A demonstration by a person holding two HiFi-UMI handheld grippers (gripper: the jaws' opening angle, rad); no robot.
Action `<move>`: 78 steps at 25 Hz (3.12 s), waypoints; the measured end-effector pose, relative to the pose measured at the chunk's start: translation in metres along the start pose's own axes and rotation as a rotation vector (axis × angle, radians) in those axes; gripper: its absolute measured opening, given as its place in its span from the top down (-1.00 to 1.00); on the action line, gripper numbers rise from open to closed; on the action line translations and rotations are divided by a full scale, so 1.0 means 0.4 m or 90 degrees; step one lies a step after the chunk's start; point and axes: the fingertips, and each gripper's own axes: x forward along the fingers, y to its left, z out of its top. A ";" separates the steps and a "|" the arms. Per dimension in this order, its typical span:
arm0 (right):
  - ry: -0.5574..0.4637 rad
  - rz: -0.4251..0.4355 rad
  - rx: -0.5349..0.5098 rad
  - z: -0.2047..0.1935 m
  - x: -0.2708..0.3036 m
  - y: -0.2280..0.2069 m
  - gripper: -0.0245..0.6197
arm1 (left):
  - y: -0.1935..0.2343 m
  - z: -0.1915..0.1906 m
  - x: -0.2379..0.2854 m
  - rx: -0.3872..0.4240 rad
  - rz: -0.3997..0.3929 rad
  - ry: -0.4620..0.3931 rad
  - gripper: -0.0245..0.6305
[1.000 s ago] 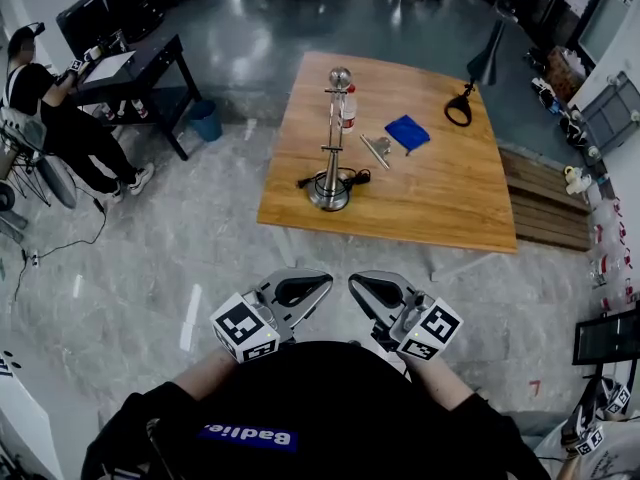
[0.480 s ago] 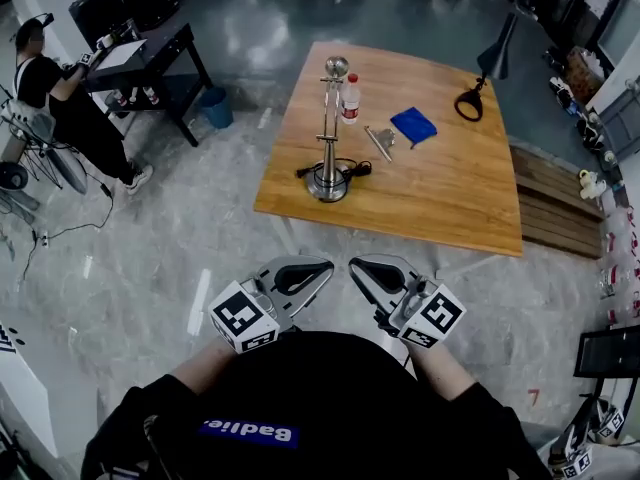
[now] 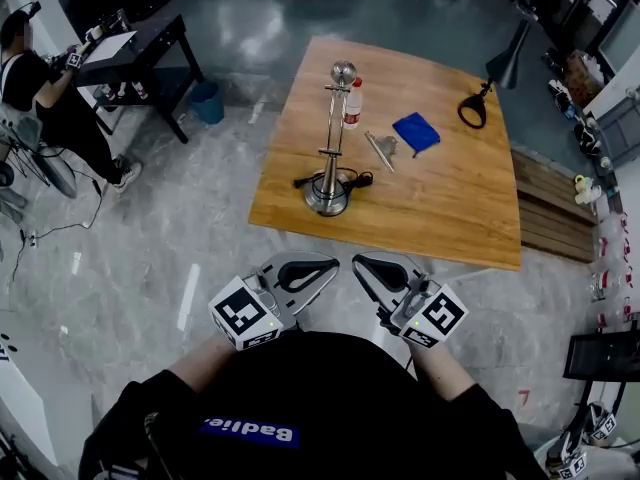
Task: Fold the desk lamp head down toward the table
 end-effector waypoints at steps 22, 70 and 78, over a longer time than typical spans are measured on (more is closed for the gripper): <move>0.150 0.000 -0.322 0.078 0.287 -0.338 0.90 | 0.378 0.077 0.095 -0.004 -0.060 -0.003 0.90; 0.250 0.008 -1.093 -0.009 0.481 -0.789 0.55 | 0.473 -0.053 0.182 -0.078 0.153 0.072 0.90; 0.268 -0.005 -1.019 -0.030 0.483 -0.820 0.57 | 0.474 -0.060 0.185 -0.078 0.148 0.074 0.90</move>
